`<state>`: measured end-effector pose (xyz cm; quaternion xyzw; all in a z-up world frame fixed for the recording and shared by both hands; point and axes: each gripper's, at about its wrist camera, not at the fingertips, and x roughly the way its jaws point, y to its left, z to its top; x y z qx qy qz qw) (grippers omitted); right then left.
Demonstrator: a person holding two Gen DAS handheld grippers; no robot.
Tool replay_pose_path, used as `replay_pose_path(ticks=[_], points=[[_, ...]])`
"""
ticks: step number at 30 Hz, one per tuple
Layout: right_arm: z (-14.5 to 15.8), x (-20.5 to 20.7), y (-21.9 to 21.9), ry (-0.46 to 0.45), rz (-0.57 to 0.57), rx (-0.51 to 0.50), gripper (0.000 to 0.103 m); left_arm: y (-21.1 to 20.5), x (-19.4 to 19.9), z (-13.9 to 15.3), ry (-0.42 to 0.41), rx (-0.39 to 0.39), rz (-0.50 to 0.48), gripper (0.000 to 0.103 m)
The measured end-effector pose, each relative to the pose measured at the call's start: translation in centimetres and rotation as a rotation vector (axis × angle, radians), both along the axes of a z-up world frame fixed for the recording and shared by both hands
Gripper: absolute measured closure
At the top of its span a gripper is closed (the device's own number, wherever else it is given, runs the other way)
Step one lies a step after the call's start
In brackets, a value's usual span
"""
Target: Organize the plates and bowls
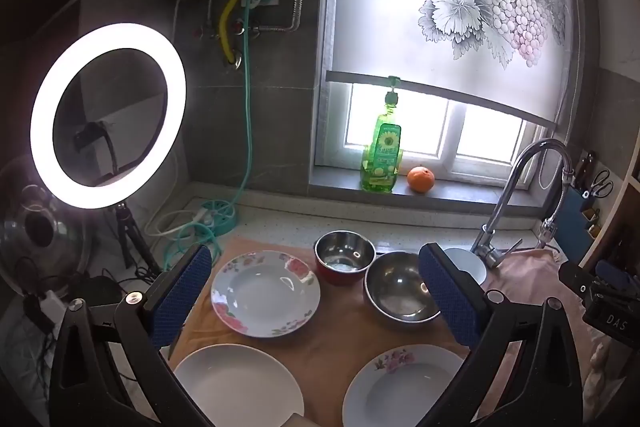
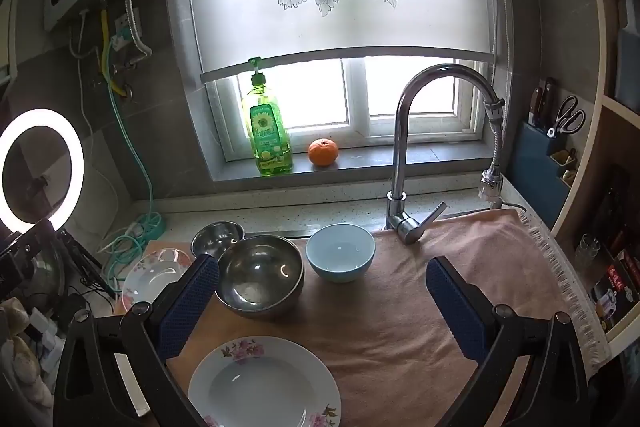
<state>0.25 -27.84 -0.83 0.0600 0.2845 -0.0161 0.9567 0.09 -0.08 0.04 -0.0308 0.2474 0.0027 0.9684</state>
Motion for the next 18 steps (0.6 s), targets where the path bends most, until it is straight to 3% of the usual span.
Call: replay_pose_path(ticks=[9, 18], points=[[-0.8, 0.6, 0.5, 0.041, 0.008, -0.023, 0.001, -0.3, 0.5, -0.4, 0.022, -0.008, -0.015, 0.001], [-0.5, 0.4, 0.4, 0.020, -0.007, -0.016, 0.001, -0.7, 0.6, -1.1, 0.023, -0.005, -0.038, 0.001]])
